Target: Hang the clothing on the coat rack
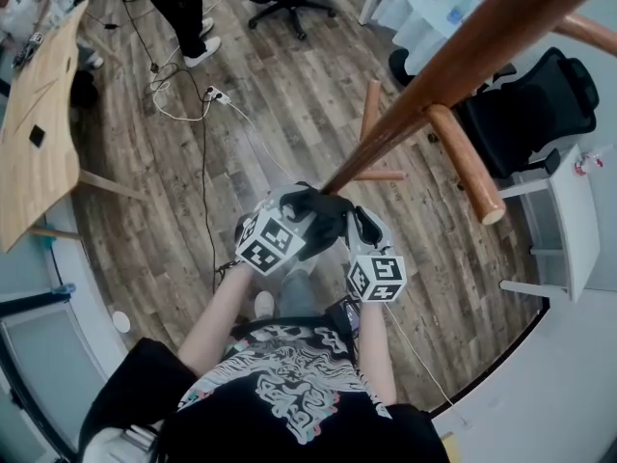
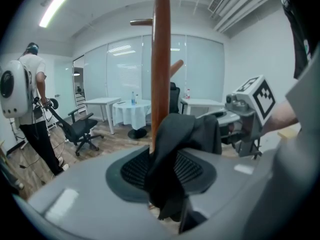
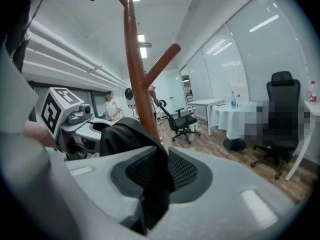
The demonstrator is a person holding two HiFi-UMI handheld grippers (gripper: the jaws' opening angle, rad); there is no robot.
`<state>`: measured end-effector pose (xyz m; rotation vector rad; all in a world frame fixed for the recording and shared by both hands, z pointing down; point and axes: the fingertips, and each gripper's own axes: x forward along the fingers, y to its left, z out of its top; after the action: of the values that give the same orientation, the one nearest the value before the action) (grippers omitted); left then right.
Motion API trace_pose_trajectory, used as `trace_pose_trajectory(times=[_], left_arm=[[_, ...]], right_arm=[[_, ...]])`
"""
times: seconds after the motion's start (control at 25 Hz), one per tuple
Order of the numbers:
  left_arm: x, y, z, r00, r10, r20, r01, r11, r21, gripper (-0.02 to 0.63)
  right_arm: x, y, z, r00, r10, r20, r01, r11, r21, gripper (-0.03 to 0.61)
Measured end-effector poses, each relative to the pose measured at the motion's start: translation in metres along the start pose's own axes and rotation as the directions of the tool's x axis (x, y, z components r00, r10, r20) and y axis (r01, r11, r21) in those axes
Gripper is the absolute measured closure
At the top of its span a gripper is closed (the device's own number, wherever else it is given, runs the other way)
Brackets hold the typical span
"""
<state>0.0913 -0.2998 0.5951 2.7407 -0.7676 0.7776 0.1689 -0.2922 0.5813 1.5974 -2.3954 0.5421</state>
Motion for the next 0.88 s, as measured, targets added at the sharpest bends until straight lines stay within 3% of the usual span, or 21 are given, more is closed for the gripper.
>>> trace_pose_trajectory(times=[0.88], left_arm=[[-0.026, -0.009, 0.008, 0.999, -0.002, 0.038, 0.002, 1.0, 0.007, 0.509]], right_arm=[[-0.022, 0.012, 0.014, 0.998, -0.036, 0.061, 0.038, 0.999, -0.028, 0.512]])
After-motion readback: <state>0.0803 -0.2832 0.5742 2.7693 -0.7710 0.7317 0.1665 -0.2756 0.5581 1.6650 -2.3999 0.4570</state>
